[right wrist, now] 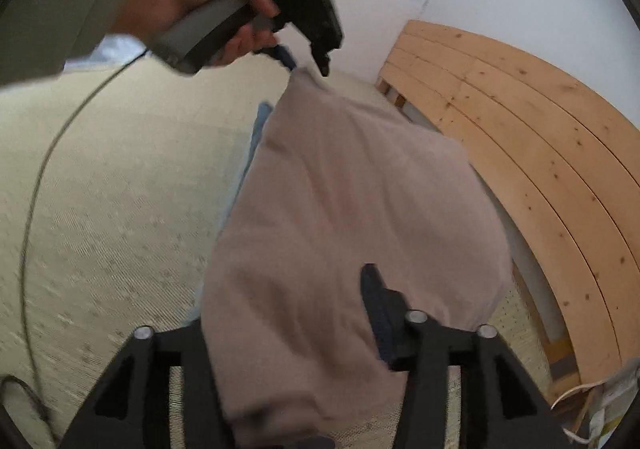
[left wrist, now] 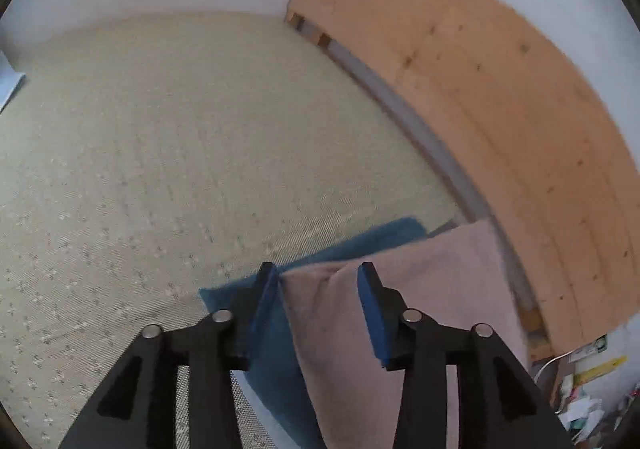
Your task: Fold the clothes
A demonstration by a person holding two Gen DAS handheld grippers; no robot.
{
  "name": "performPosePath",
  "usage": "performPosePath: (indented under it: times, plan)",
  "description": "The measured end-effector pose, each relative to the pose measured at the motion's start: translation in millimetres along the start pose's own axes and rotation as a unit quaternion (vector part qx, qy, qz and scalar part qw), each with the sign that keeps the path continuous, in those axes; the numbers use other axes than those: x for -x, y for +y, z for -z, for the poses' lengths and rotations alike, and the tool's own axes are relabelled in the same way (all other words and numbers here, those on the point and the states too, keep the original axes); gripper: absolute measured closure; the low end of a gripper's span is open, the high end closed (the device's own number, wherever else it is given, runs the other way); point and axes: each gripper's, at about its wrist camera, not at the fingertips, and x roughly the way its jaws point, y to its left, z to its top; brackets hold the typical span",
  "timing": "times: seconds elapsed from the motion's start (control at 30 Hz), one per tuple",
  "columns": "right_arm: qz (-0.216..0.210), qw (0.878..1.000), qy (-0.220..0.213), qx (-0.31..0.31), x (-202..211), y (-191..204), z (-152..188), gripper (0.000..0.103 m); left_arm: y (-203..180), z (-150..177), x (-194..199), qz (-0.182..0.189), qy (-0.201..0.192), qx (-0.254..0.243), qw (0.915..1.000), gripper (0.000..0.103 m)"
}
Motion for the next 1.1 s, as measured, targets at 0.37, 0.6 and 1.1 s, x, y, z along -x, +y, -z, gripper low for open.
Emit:
performPosePath:
  times: [0.37, 0.6, 1.1]
  plan:
    - [-0.051, 0.984, -0.12, -0.123, 163, -59, -59, 0.039, -2, 27, 230, 0.03, -0.162, -0.024, 0.9861, 0.039]
    - [-0.104, 0.958, -0.205, -0.17, 288, -58, -106, 0.038, -18, 76, 410, 0.025, -0.272, -0.064, 0.9599, 0.021]
    - [-0.159, 0.914, -0.345, -0.14, 508, 12, -159, 0.0, -50, 218, 686, -0.023, -0.388, -0.096, 0.9163, 0.015]
